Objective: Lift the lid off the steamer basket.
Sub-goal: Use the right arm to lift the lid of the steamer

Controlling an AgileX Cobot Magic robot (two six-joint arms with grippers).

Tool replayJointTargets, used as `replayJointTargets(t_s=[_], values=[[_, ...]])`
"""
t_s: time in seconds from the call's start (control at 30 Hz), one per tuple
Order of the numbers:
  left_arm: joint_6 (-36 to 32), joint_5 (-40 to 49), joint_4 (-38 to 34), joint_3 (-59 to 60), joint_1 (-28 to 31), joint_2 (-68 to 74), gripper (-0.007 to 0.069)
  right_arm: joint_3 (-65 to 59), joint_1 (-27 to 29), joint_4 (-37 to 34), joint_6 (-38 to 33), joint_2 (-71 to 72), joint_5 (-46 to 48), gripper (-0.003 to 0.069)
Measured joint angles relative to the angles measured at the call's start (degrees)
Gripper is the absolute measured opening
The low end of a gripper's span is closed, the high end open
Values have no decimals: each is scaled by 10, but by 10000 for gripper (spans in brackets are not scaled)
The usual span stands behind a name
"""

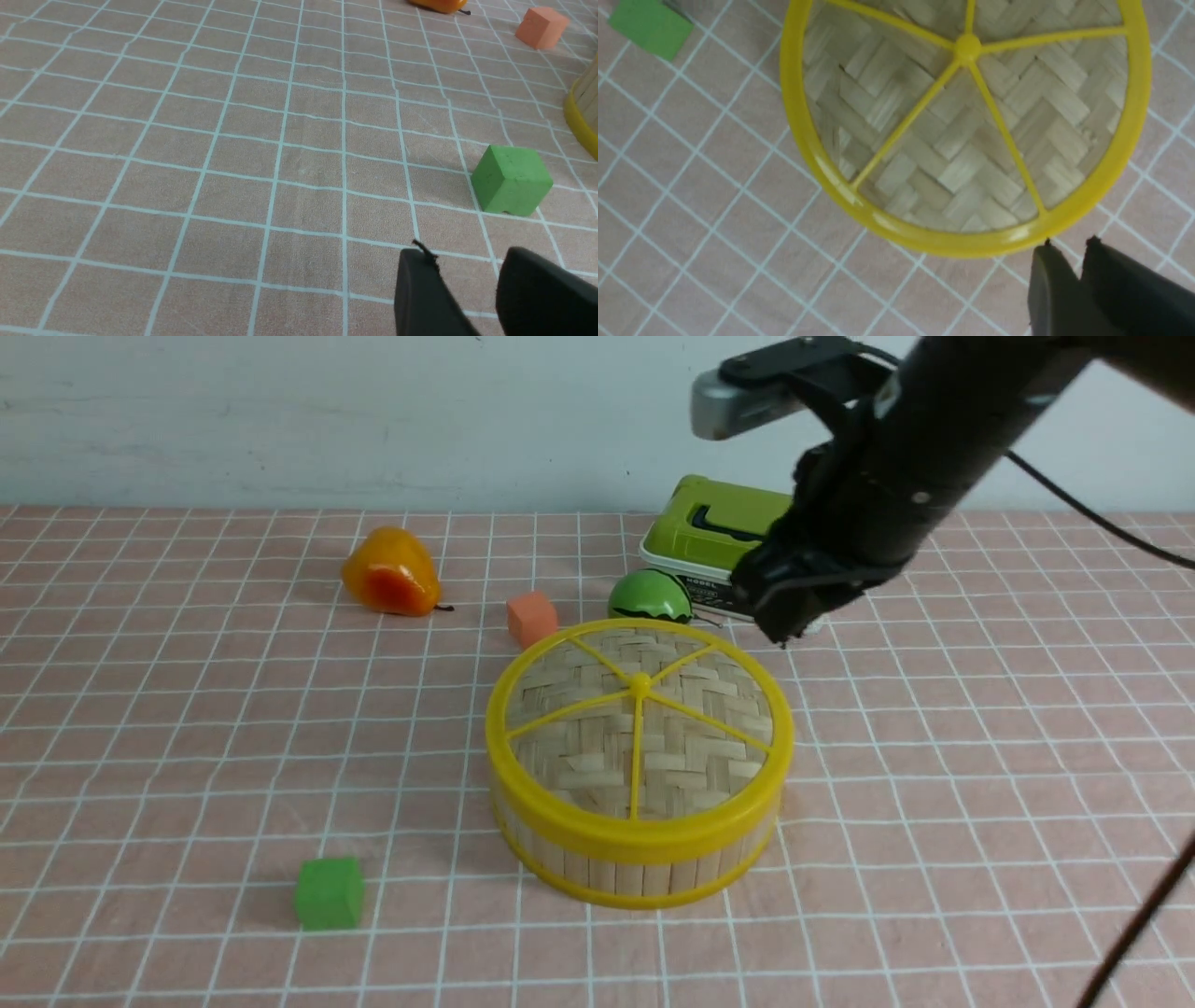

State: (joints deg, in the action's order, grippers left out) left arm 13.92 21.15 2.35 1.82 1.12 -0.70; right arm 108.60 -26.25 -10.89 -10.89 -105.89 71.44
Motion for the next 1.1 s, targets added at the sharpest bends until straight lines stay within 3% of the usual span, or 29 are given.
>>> replayJointTargets(t_s=[0.27, 0.37, 0.5, 0.77, 1.1], values=[[0, 0, 0, 0, 0, 0, 240, 112, -41, 35, 35, -110, 0, 279], [0, 0, 0, 0, 0, 0, 240, 131, -46, 35, 43, -149, 0, 383], [0, 0, 0, 0, 0, 0, 240, 133, -46, 35, 44, -174, -11, 421], [0, 0, 0, 0, 0, 0, 240, 133, -46, 34, 44, -200, -57, 388], [0, 0, 0, 0, 0, 0, 240, 135, -46, 36, 59, -218, -68, 205]])
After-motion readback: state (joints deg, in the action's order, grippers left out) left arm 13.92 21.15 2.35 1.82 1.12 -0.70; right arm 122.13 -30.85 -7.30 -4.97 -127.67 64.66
